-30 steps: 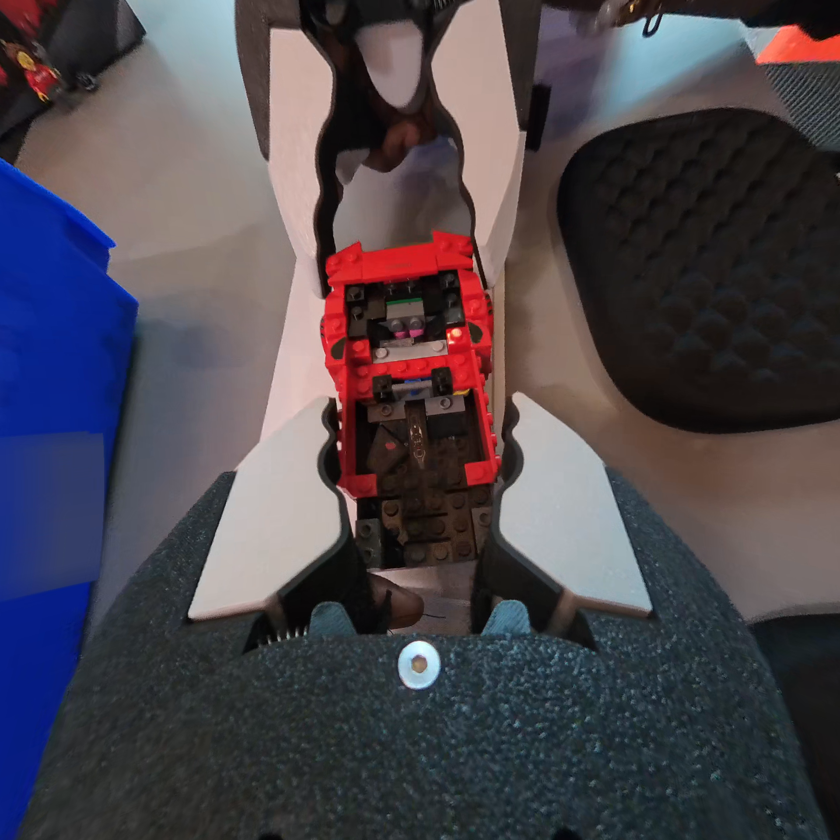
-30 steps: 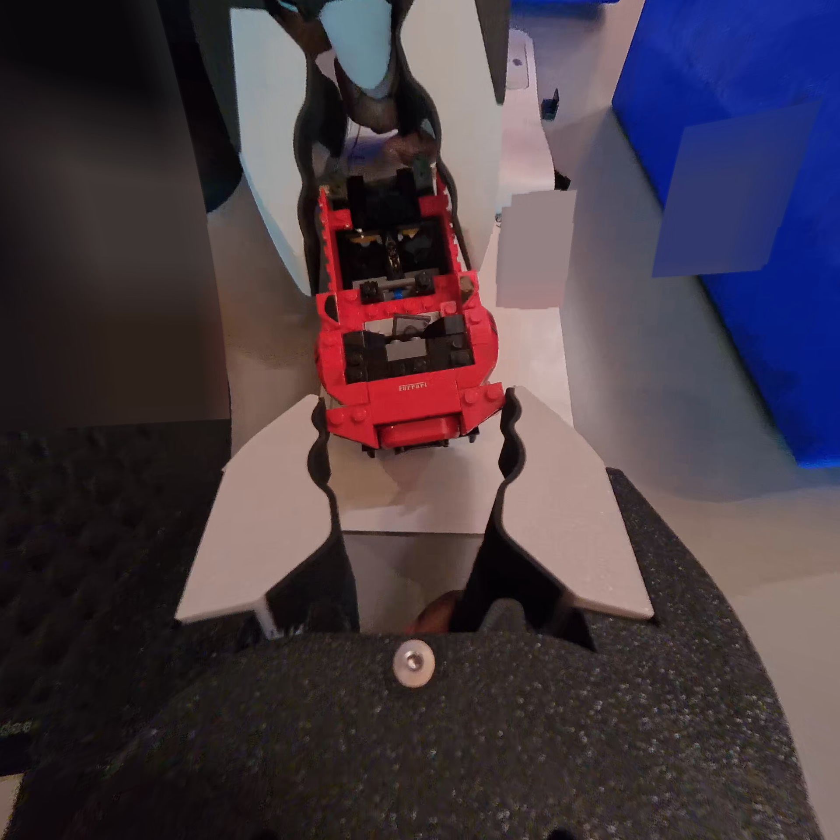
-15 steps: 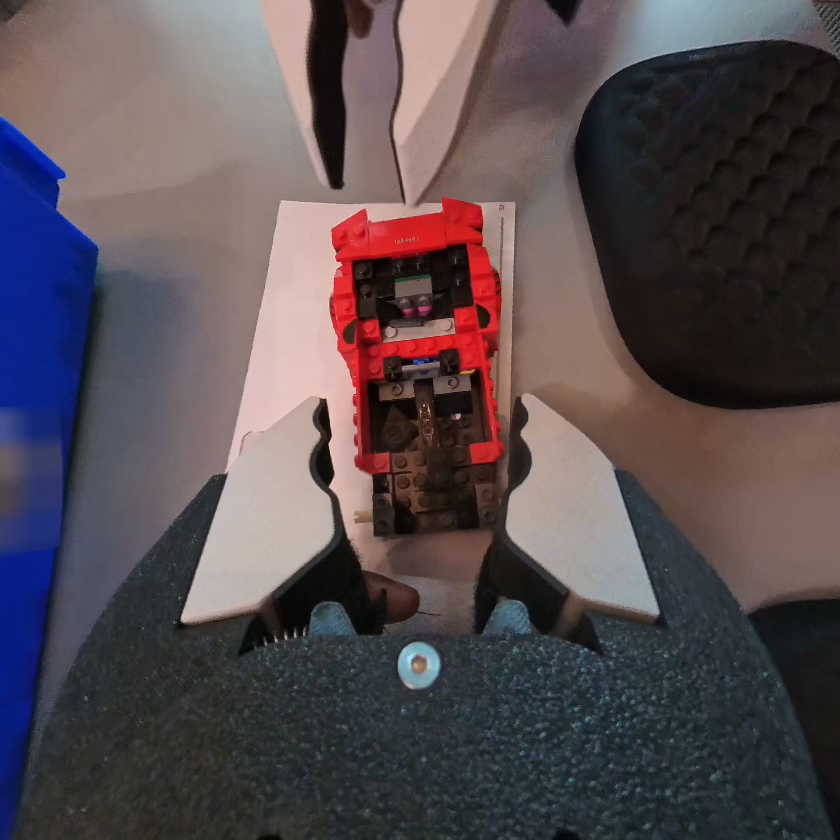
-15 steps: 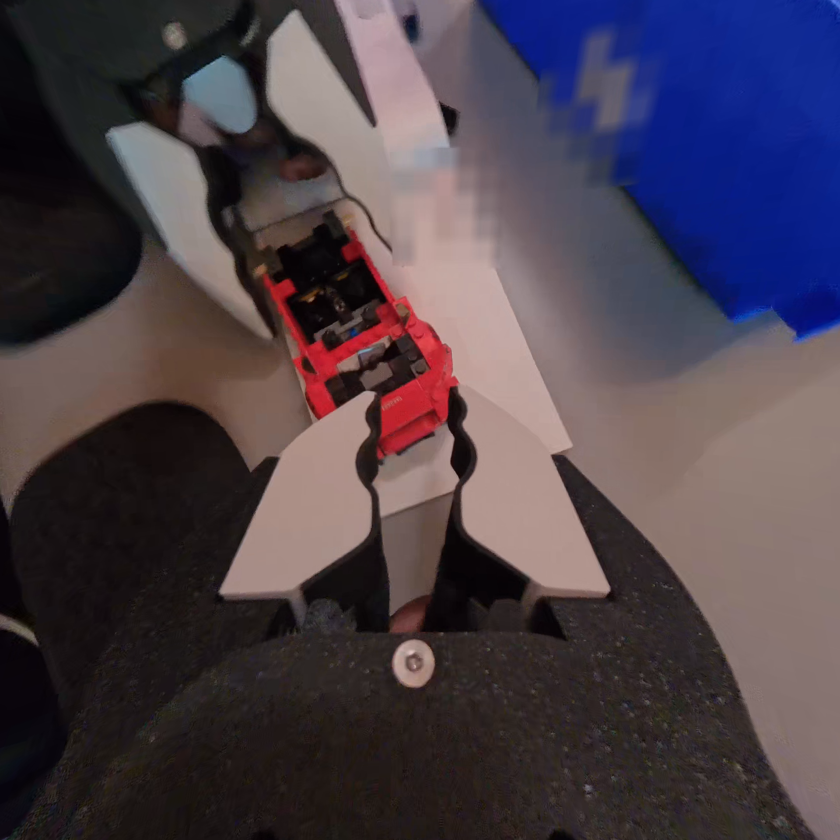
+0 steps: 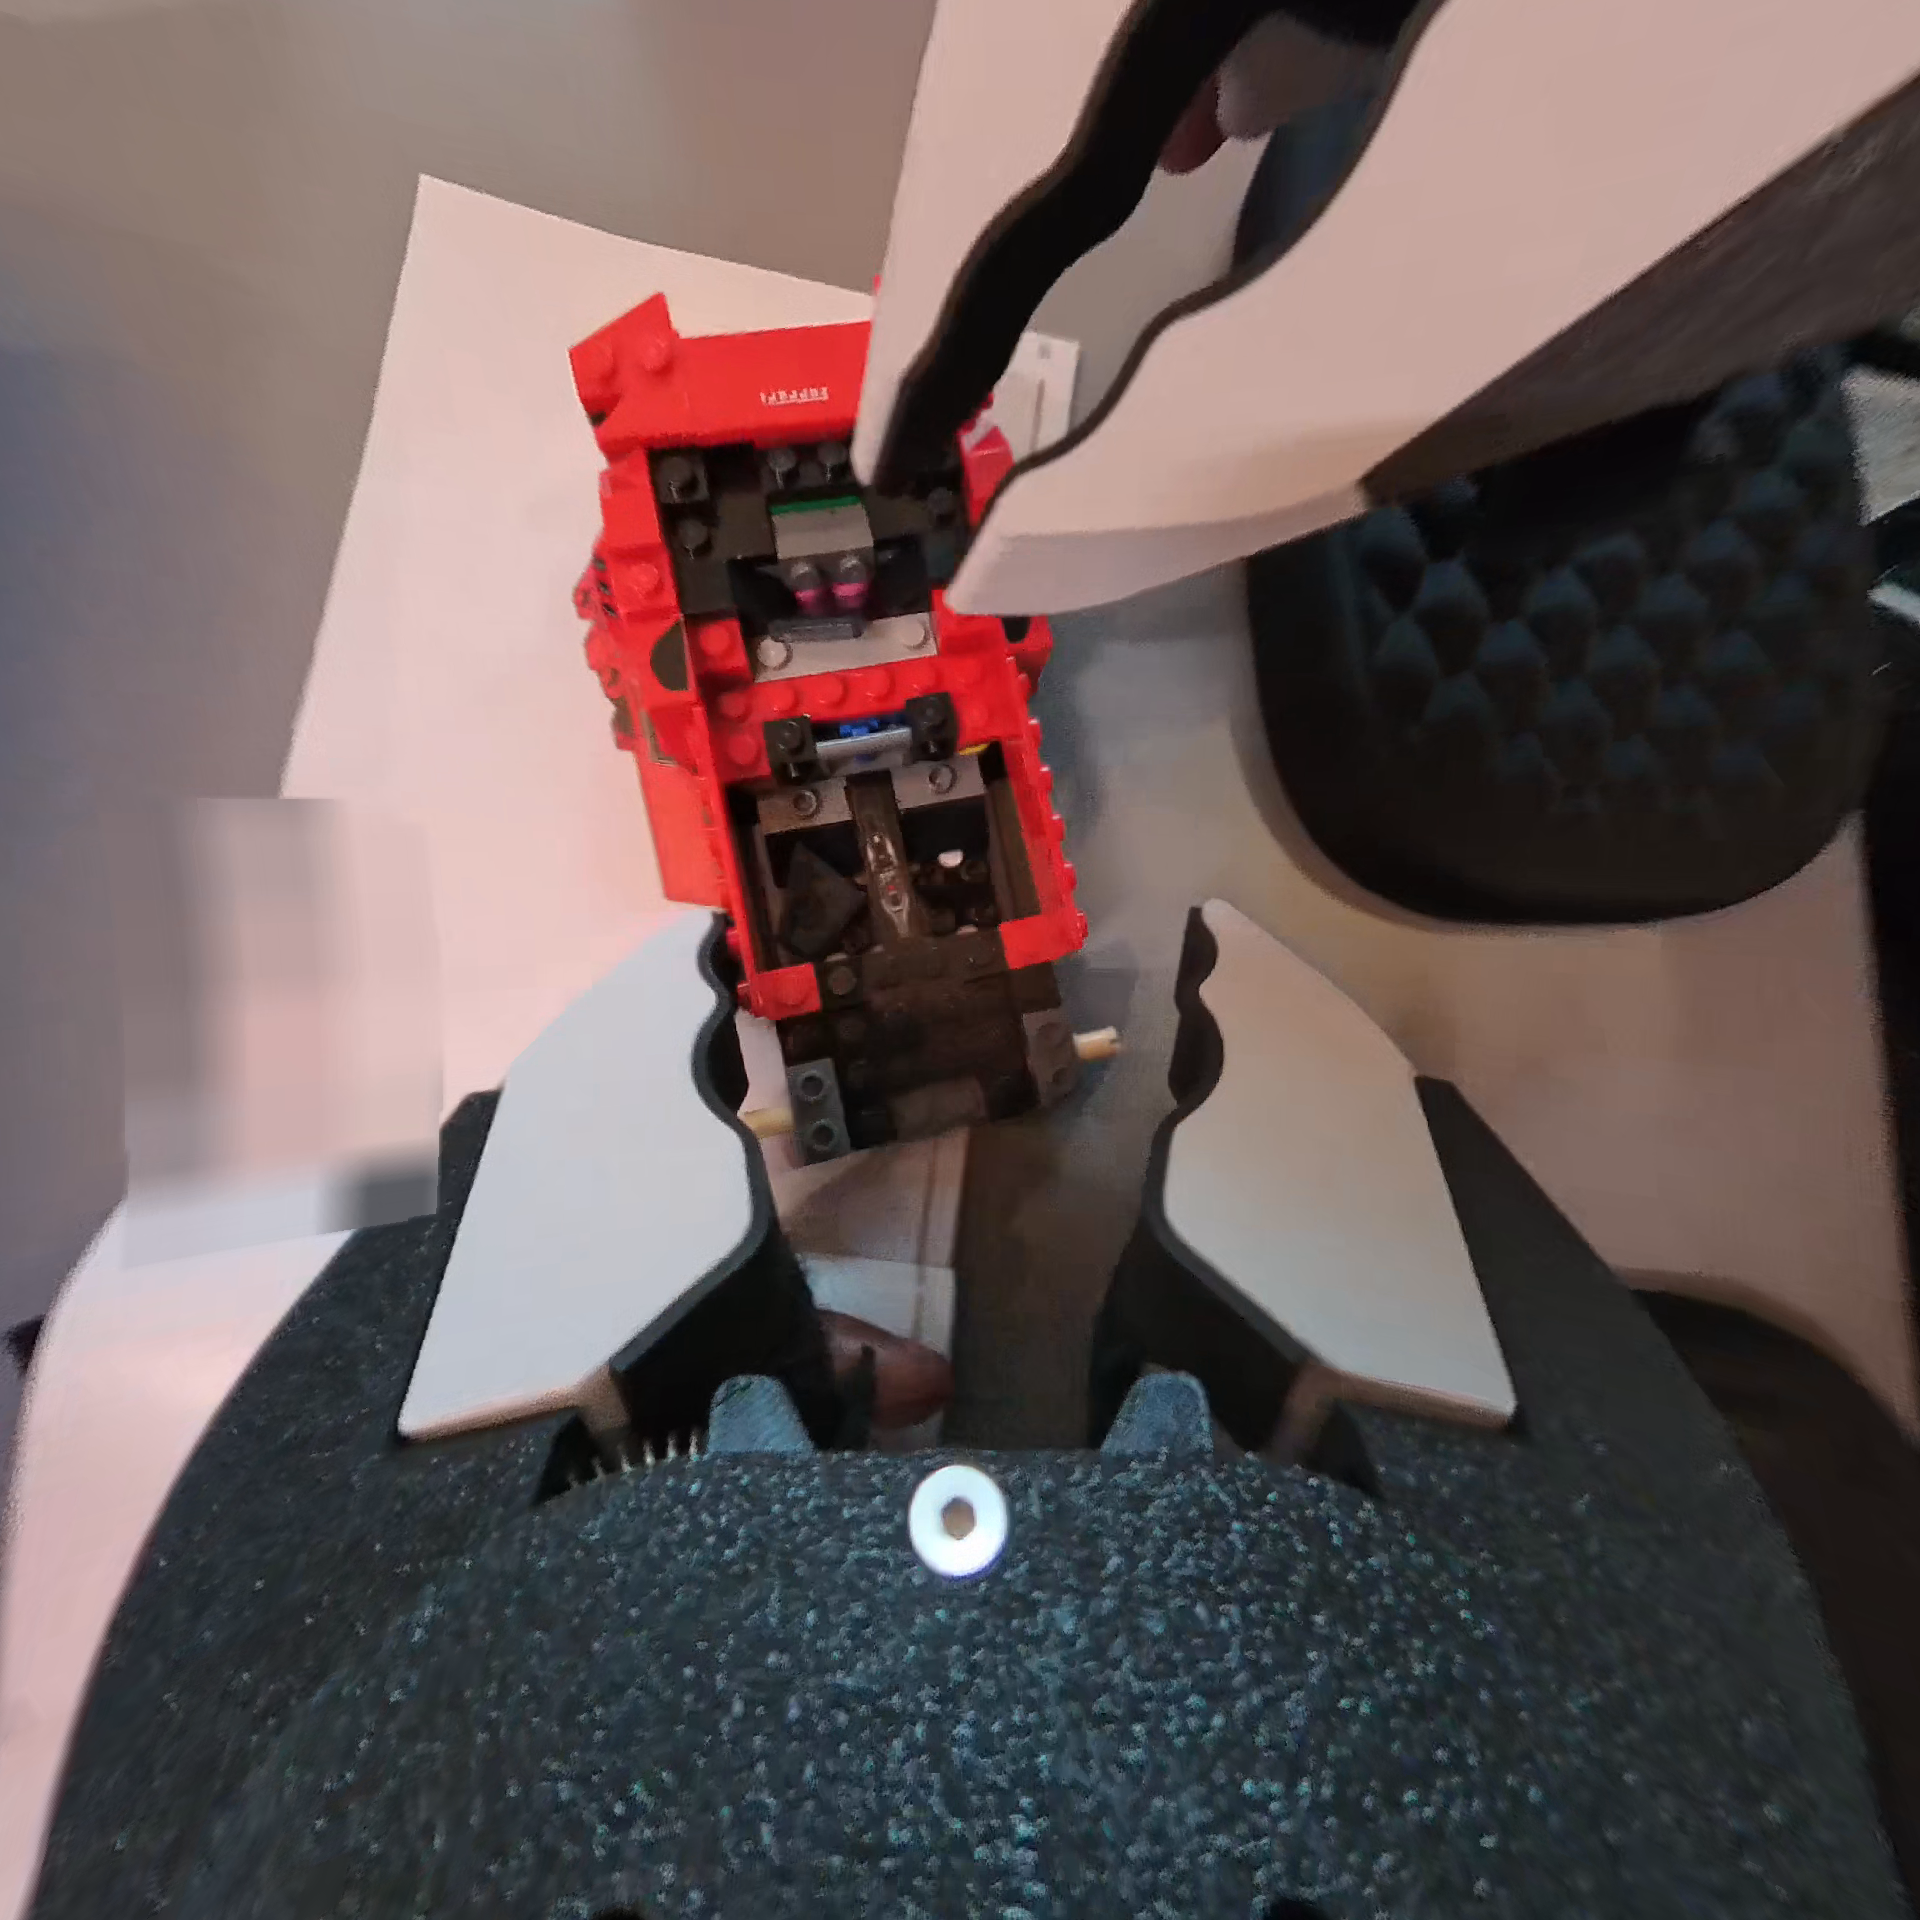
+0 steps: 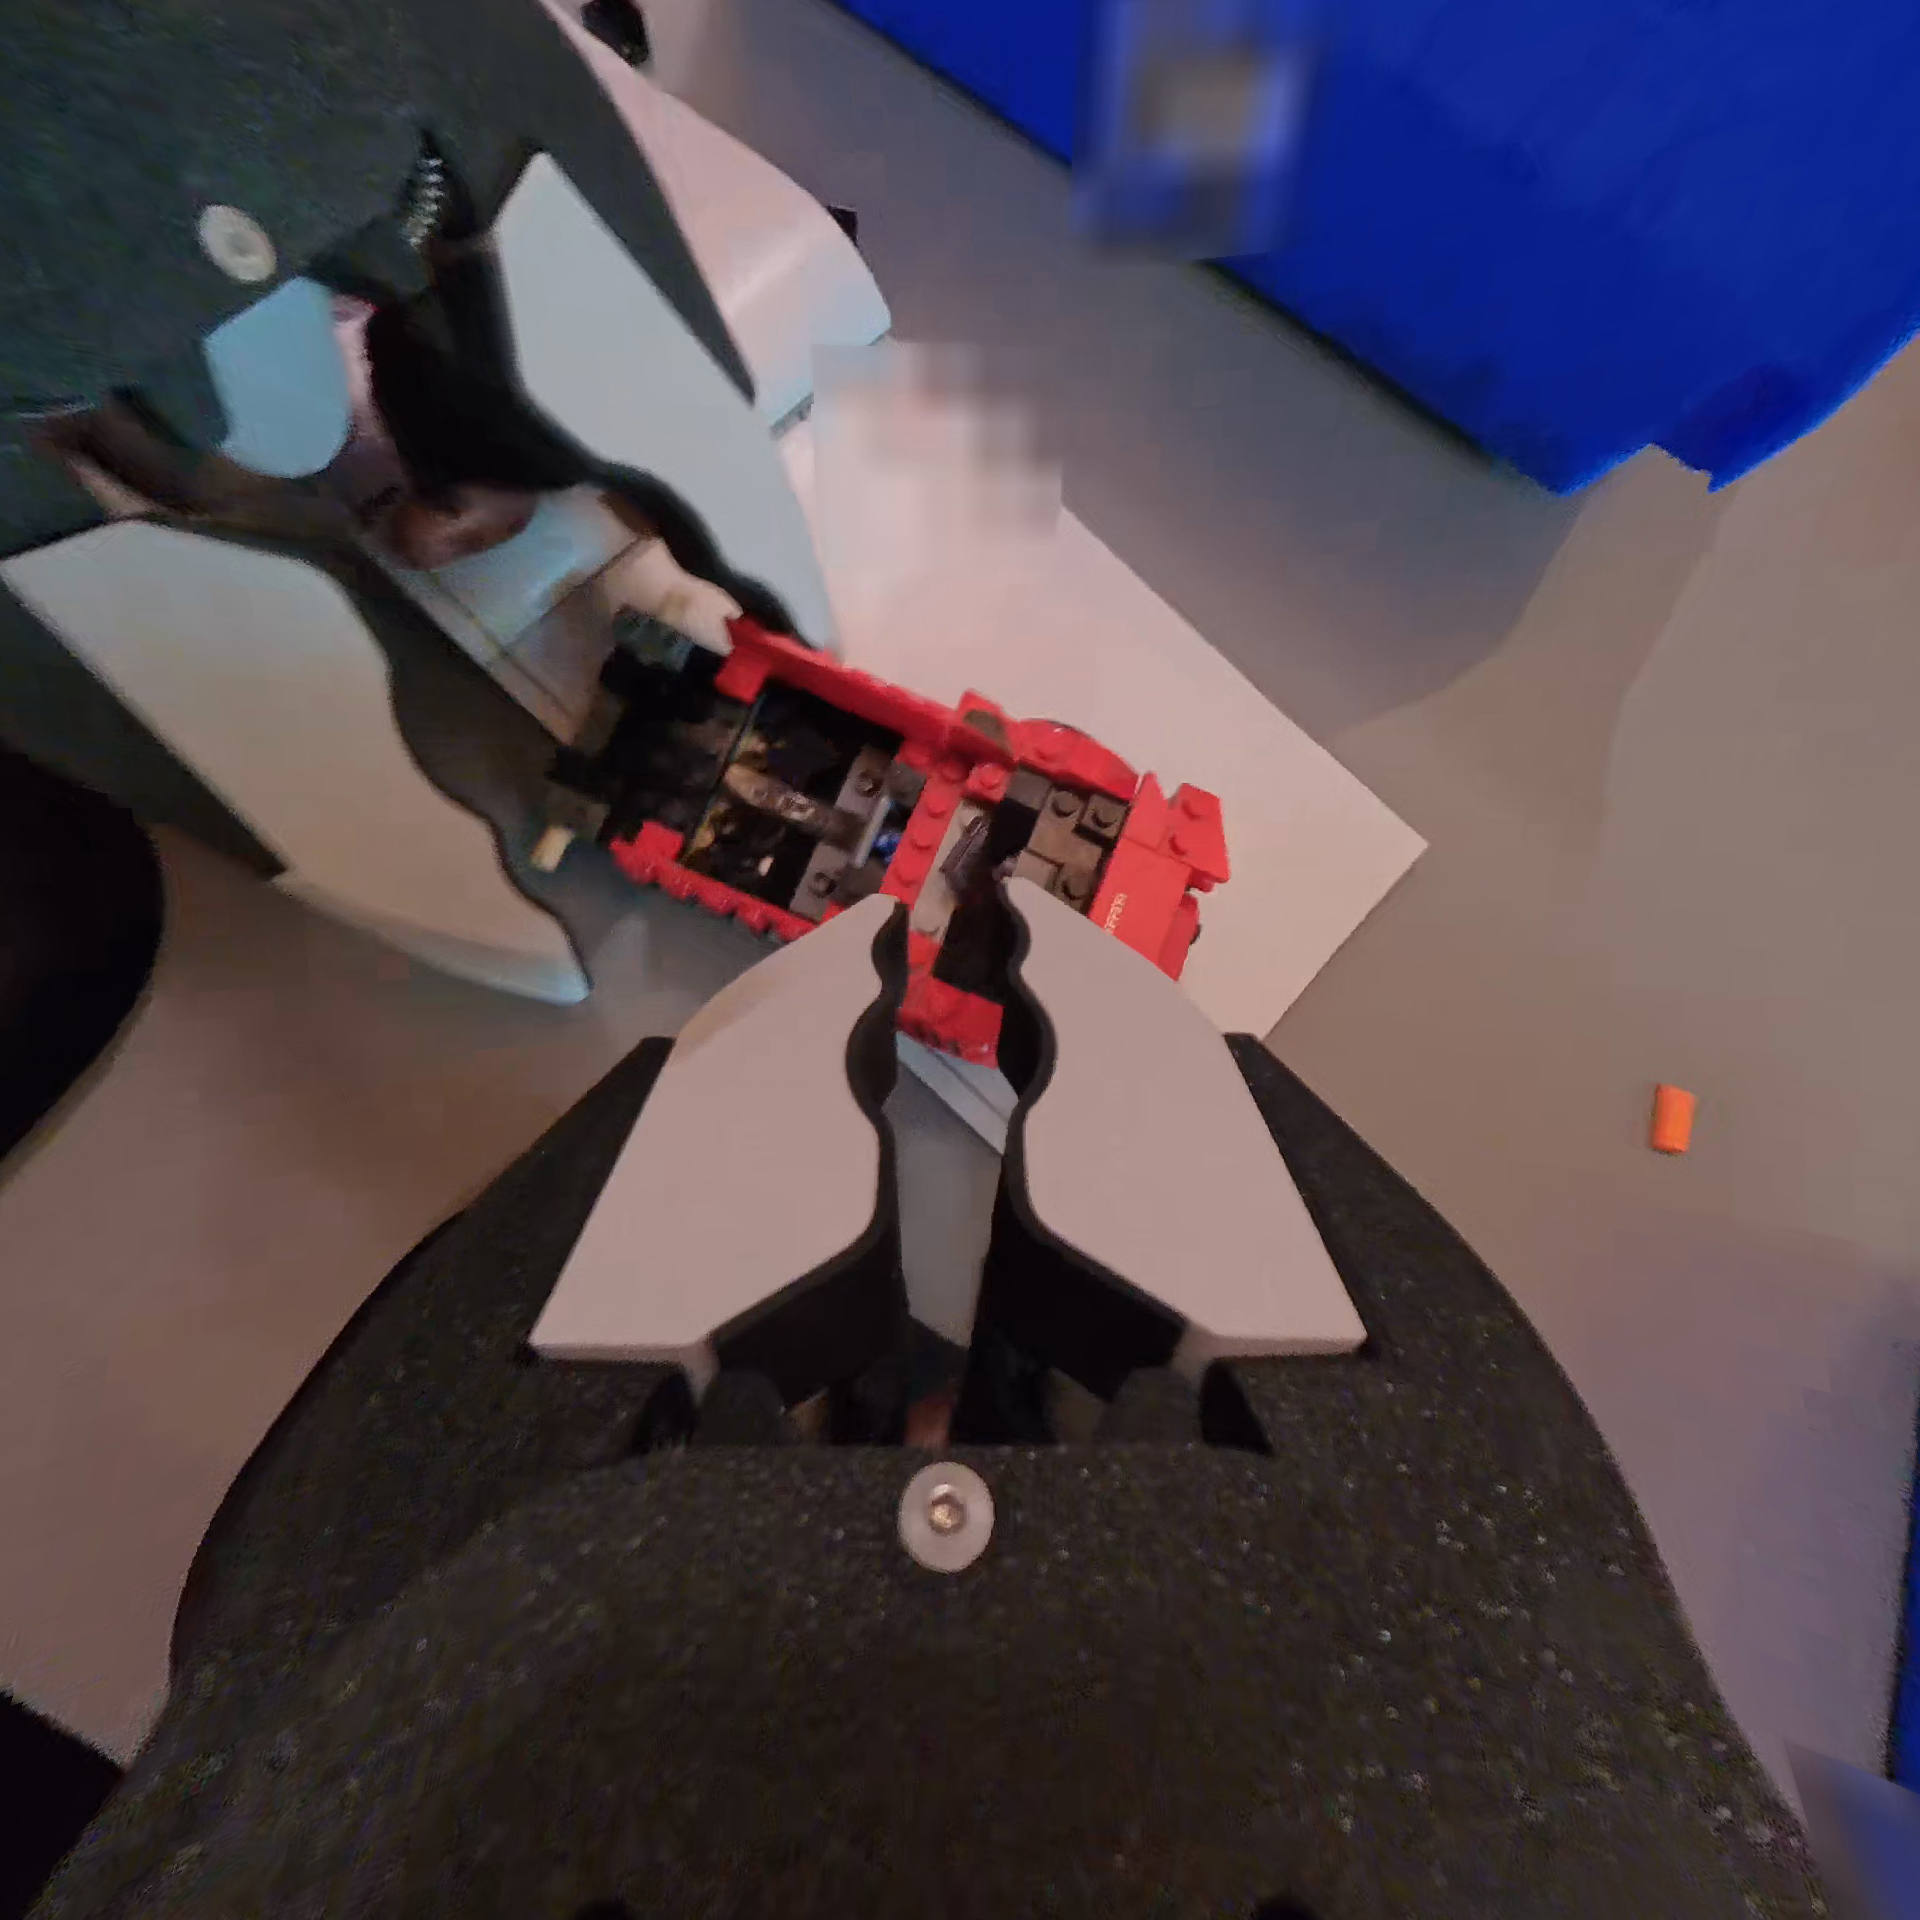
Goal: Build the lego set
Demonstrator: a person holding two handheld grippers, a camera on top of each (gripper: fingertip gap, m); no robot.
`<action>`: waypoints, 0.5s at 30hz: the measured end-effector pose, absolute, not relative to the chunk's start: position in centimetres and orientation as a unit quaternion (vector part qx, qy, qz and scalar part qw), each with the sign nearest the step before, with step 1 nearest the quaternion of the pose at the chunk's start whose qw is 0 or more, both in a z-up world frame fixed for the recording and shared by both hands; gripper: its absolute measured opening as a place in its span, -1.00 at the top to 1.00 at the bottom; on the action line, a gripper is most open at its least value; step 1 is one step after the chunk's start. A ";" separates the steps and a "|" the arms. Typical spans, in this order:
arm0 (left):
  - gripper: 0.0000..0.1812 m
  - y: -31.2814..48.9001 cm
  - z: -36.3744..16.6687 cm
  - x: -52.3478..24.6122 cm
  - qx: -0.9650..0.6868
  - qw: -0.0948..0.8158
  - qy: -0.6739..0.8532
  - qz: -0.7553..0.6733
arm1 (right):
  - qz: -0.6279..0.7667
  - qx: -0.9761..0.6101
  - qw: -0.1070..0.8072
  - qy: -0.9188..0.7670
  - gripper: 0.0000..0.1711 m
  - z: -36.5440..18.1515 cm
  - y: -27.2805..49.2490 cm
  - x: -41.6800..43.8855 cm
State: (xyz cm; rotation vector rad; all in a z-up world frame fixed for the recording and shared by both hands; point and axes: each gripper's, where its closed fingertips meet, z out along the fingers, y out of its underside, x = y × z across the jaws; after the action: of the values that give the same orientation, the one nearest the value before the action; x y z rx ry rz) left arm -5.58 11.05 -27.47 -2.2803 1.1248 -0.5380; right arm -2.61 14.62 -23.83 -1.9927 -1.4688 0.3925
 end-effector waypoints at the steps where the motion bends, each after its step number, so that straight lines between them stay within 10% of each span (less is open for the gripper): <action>1: 0.11 10.8 -27.3 -5.3 -0.850 0.266 0.402 -0.214 | 0.139 -0.757 0.314 -0.556 0.85 -23.9 14.7 -2.7; 15: 0.17 8.5 -26.5 -4.7 -0.843 0.259 0.392 -0.263 | 0.041 -0.767 0.270 -0.581 0.90 -26.0 14.7 -3.0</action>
State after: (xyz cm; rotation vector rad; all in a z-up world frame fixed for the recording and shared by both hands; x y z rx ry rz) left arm -4.74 8.51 -26.47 -2.2852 1.0620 -0.7116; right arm -3.05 14.71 -25.99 -2.0677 -1.5656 0.1094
